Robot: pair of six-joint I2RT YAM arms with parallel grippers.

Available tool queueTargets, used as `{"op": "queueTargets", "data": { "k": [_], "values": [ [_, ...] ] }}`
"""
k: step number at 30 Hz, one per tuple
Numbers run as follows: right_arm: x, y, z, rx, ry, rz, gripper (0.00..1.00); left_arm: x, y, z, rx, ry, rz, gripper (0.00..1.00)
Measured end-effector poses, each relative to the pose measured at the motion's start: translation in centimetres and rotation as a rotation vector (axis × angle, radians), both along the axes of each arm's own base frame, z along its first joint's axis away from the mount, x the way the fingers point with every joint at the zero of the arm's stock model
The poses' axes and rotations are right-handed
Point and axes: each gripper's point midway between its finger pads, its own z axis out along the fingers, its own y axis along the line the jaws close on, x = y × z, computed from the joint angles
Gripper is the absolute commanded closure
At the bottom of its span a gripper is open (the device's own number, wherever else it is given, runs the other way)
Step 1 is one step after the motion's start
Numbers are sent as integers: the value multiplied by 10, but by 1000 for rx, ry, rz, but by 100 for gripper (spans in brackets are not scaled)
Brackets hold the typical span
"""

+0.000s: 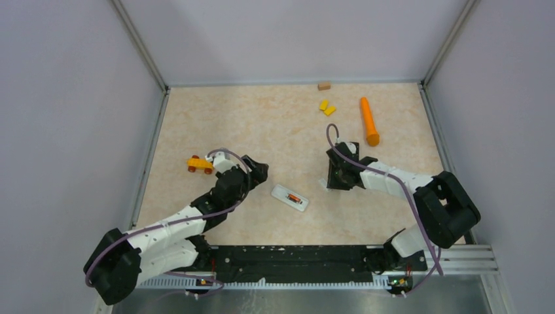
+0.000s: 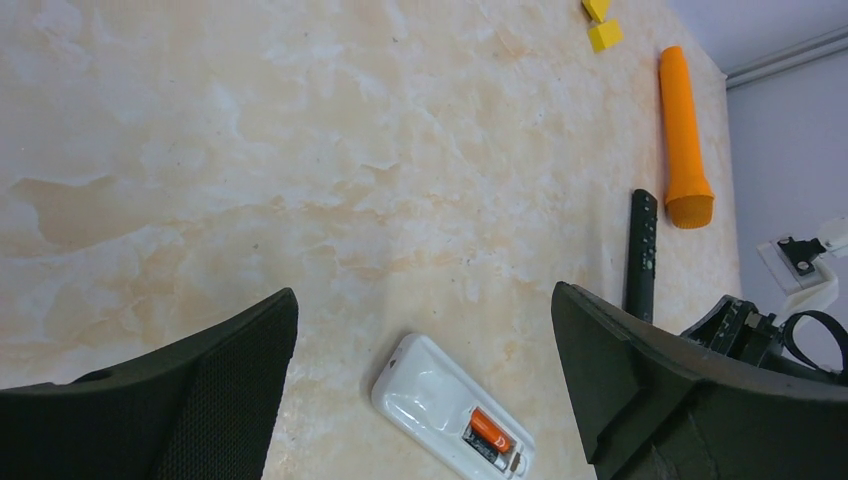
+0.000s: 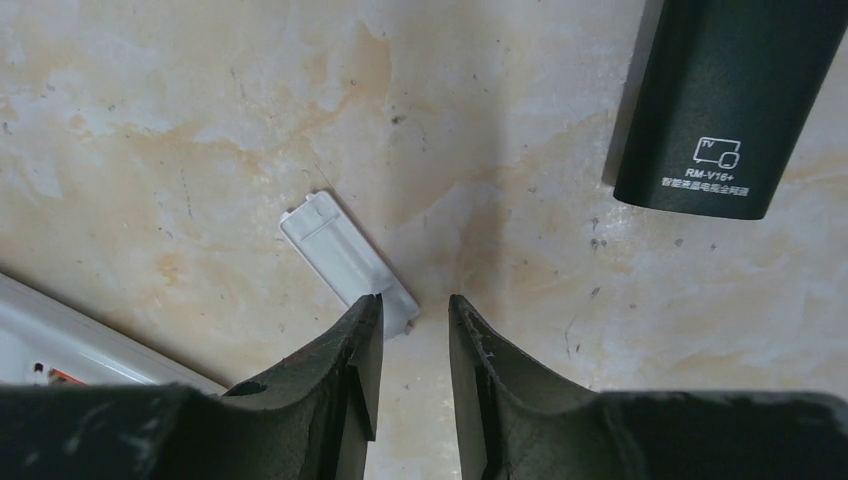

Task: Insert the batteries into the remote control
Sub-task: Pick up the battery cover at the center of the board.

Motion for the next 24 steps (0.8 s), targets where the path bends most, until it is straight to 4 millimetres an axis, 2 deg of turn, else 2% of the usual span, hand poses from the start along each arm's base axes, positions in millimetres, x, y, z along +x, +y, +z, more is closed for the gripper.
{"op": "queueTargets", "data": {
  "k": [9,16,21,24],
  "values": [
    [-2,0,4,-70,-14,129,70,9,3,4,-67,5,-29,1],
    [-6,10,-1,-107,-2,216,71,9,0,5,-85,13,-60,1],
    [-7,11,-3,-123,8,233,79,9,-1,3,-87,23,-70,1],
    [-7,11,-3,-127,9,235,88,8,-2,1,-88,29,-78,1]
  ]
}}
